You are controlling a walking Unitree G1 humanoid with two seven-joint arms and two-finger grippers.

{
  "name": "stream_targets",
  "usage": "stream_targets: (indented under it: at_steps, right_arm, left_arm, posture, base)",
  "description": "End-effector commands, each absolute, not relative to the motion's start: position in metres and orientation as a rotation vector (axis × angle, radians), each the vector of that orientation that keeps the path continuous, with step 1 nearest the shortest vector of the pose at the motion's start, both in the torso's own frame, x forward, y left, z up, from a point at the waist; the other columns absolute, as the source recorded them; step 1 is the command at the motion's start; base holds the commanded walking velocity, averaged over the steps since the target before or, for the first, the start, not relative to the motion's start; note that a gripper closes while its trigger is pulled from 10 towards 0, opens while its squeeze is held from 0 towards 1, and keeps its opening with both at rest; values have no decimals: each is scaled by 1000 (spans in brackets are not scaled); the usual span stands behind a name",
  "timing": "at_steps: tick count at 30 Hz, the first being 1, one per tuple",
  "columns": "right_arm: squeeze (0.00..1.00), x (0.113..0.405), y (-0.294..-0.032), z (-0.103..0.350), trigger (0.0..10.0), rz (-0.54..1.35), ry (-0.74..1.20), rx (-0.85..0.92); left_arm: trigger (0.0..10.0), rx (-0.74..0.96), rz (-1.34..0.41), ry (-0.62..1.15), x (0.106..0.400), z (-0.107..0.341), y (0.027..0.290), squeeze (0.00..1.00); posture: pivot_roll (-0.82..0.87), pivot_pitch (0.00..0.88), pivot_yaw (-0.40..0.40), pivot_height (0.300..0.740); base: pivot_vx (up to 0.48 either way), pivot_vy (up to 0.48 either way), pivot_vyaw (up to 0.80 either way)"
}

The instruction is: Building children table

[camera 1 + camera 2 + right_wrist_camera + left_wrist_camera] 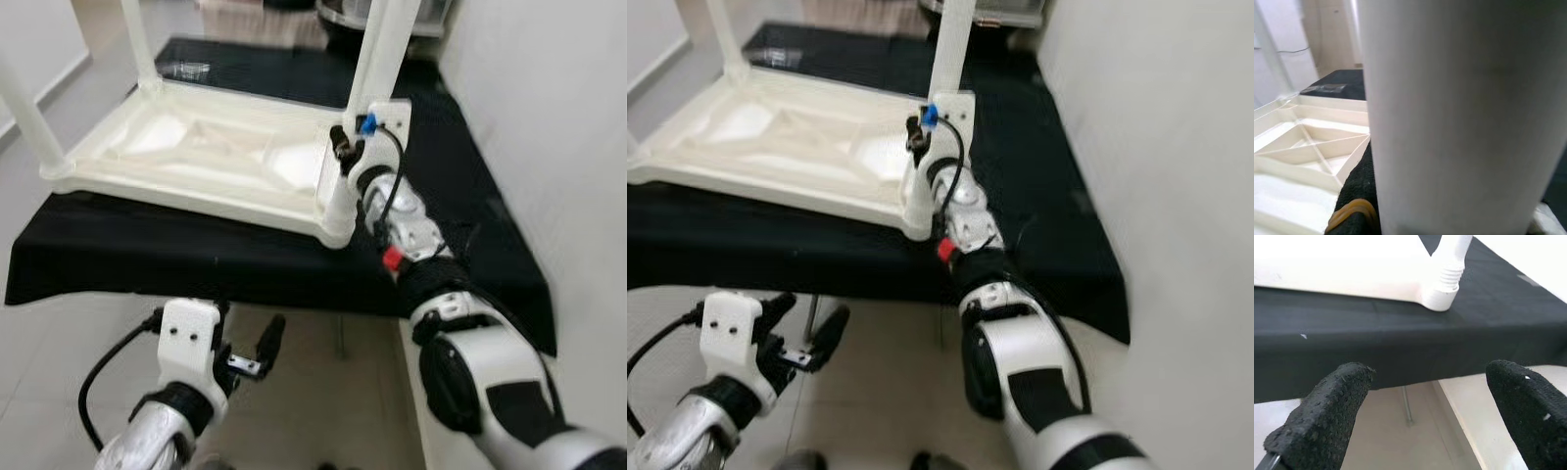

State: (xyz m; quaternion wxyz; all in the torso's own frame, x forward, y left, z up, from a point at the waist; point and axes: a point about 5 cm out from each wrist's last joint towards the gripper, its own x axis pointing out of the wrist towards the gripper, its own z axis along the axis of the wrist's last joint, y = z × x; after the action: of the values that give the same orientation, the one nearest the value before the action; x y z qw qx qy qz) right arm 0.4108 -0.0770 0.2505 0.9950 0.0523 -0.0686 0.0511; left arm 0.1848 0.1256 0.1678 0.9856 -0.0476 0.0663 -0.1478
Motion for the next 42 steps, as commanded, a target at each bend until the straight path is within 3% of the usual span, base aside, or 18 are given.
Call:
stream_targets:
  at_steps: [1,9,14,25,28,30,32,42]
  right_arm:
    - [0,408,-83,211,10000,13,21,88]
    - [0,405,-84,210,10000,-199,23,78]
    - [0,398,-91,212,10000,-465,16,115]
    - [0,387,-80,215,10000,-659,14,164]
    - [0,386,-71,218,10000,-599,-10,151]
    - [0,388,-49,225,10000,-271,-95,183]
    - [0,388,-39,225,10000,-71,-134,190]
    - [0,400,-52,208,10000,292,1,178]
  left_arm:
    - [10000,-92,-304,143,184,166,125,0]
    - [10000,-88,-307,143,182,166,125,0]
    - [10000,-89,-305,140,184,166,124,0]
    - [10000,-84,-304,139,183,165,124,0]
    - [10000,-83,-301,139,183,165,124,0]
    - [10000,-84,-303,140,184,165,124,0]
    - [10000,-85,-304,139,184,165,124,0]
    - [10000,-84,-303,134,186,164,124,0]
  posture:
    - [167,219,-118,740]
    - [174,219,-119,740]
    - [170,220,-121,740]
    - [175,218,-128,740]
    - [173,219,-130,740]
    - [168,218,-131,740]
    - [163,216,-132,740]
    - [161,199,-136,740]
  base:
    - [0,0,0]
    - [0,0,0]
    - [0,0,0]
    - [0,0,0]
    - [0,0,0]
    - [0,0,0]
    - [0,0,0]
    - [0,0,0]
